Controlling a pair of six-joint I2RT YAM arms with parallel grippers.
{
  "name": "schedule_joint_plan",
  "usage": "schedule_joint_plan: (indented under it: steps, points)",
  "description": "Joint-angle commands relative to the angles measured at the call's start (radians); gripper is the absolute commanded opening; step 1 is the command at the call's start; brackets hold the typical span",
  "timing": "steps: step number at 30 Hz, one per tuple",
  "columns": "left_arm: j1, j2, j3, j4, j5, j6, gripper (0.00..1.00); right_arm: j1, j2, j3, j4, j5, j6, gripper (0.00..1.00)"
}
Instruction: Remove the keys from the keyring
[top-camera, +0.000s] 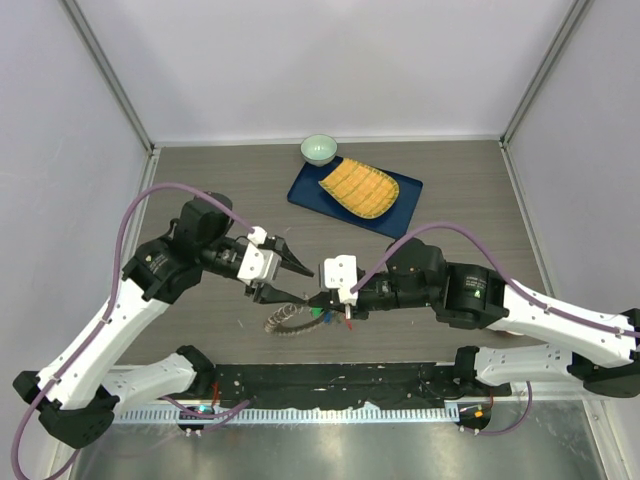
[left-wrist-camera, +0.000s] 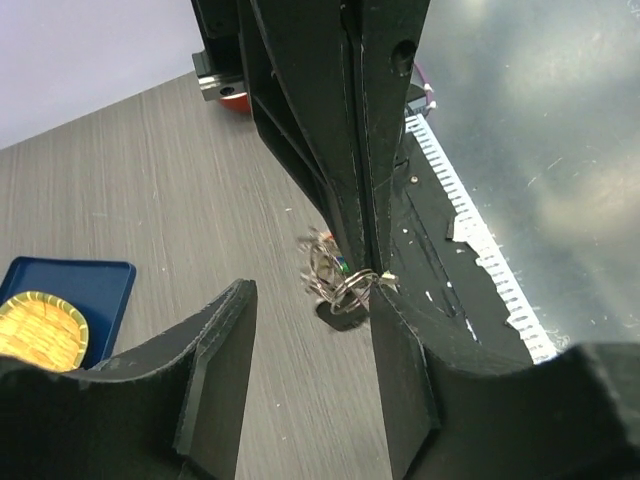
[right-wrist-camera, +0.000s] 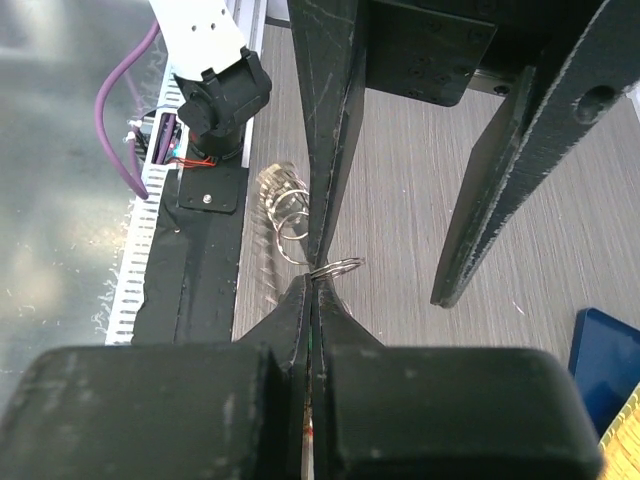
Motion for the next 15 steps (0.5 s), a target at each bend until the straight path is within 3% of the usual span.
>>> schedule_joint_plan:
  steps: [1, 15]
  points:
    - [-0.008, -0.01, 0.013, -0.048, -0.022, 0.048, 0.5, -0.001, -0.015, 0.017, 0.105, -0.009, -0.014, 0.01]
    - [-0.011, -0.007, 0.013, -0.065, 0.033, 0.071, 0.21, -0.003, -0.024, -0.021, 0.122, -0.002, -0.014, 0.01]
